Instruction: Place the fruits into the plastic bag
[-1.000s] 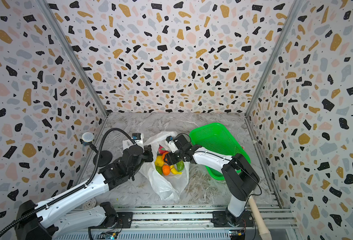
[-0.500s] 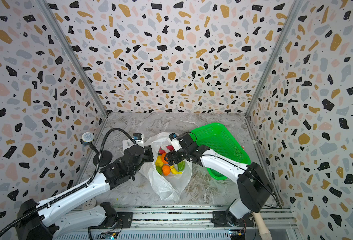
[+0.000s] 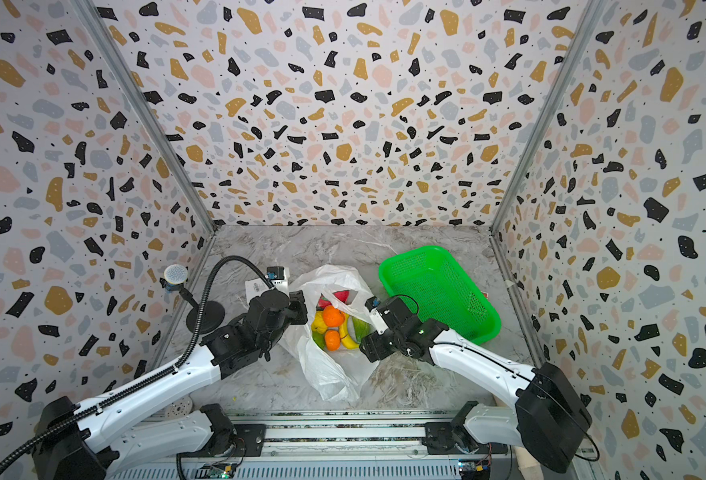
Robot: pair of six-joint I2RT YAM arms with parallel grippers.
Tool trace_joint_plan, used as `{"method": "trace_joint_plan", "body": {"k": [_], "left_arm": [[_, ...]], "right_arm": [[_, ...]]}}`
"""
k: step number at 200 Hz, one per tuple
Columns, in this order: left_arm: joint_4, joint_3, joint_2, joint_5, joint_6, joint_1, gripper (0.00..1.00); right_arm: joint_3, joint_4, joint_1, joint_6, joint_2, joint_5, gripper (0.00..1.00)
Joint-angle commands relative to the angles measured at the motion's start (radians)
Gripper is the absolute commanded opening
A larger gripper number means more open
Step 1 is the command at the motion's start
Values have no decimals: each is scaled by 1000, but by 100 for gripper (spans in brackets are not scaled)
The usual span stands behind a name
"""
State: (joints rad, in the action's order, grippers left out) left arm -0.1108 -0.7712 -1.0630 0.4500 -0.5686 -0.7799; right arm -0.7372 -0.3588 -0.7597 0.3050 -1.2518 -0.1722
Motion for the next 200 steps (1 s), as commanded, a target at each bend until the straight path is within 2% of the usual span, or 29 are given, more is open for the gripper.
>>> {"method": "trace_joint_plan", "body": {"k": [1,41,90,107,115,128,167,200], "left_arm": [[22,-25,-9,-3,14,6,0],[24,-22,-8,-5,13,6,0],[26,-11,7,-4,5,5,0],[25,-7,13,-2,6,5,0],[24,-7,13,-2,6,4,0],[22,-7,11,-2,7,5,0],[19,-13,6,-2,12,5,0],[5,-37,4,7,45,6,0]], "right_arm": [[8,-48,28,40,-9,35,72],[13,-20,95,26,-99,-21,71],[-30,8,95,-39,-223,-30,67],[-40,25,93,-56,-249,-52,58],[-44,33,93,-62,-256,-63,49],[-54,44,95,-72,-262,-90,41],[-104,83,107,-65,-256,-201,0],[-180,73,139,-27,-184,-277,0]]}}
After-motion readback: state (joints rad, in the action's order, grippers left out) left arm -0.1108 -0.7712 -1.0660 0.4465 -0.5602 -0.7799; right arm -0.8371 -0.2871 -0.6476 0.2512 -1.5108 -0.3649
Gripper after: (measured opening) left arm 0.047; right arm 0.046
